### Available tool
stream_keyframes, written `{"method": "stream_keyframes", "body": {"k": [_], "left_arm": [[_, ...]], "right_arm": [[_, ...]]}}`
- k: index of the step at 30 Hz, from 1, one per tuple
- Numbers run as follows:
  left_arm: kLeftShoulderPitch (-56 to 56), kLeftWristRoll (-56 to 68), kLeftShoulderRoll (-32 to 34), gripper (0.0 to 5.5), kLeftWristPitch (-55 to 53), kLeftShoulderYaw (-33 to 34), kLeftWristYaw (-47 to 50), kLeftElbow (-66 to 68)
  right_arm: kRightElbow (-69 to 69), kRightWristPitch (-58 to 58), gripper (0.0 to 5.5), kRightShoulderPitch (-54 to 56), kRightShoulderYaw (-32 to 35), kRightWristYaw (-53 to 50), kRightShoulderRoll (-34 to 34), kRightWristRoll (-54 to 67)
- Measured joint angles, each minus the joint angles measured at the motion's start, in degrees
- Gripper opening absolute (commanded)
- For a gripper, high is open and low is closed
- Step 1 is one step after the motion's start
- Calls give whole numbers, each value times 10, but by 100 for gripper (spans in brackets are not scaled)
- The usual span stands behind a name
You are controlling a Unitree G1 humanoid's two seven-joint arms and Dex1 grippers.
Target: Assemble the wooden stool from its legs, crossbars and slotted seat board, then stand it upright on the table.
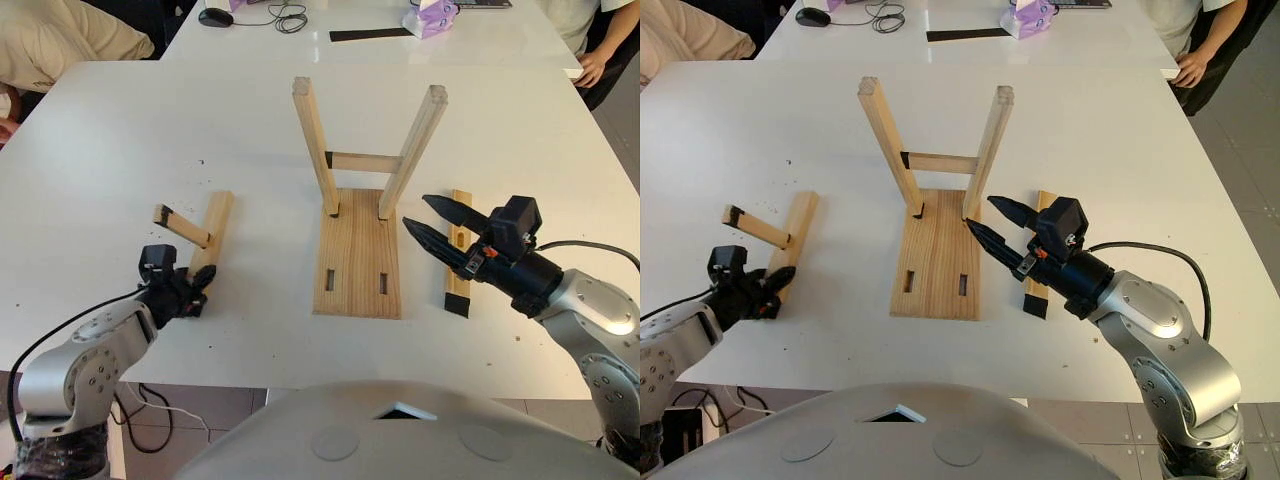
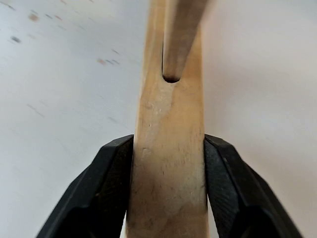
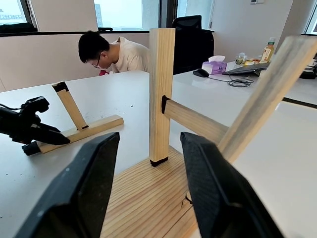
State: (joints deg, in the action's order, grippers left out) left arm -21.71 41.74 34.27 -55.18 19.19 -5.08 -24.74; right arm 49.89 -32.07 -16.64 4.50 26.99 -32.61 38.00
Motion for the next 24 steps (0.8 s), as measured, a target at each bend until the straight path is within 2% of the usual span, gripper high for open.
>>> {"method": "stream_keyframes", "body": {"k": [4, 8, 12, 15, 19, 24], "left_arm": [[45, -42, 0, 203, 54, -3, -23, 79], [119, -39, -34, 203, 101, 24, -52, 167], [251, 28, -52, 203, 155, 85, -88, 189], [378, 91, -43, 203, 183, 129, -107, 189], [481, 219, -16, 203, 167, 152, -146, 141], [484, 404, -9, 203, 93, 90, -205, 6]], "right_arm": [[-10, 3, 226, 7, -5, -1, 6, -7], [-23, 3, 226, 31, 2, 5, 5, -5], [-37, 3, 226, 45, 11, 14, 3, 2], [-47, 1, 226, 71, 42, 17, 2, 35], [-74, -18, 226, 134, 110, 5, -9, 159], [-128, -41, 226, 243, 170, -26, -45, 376]]}}
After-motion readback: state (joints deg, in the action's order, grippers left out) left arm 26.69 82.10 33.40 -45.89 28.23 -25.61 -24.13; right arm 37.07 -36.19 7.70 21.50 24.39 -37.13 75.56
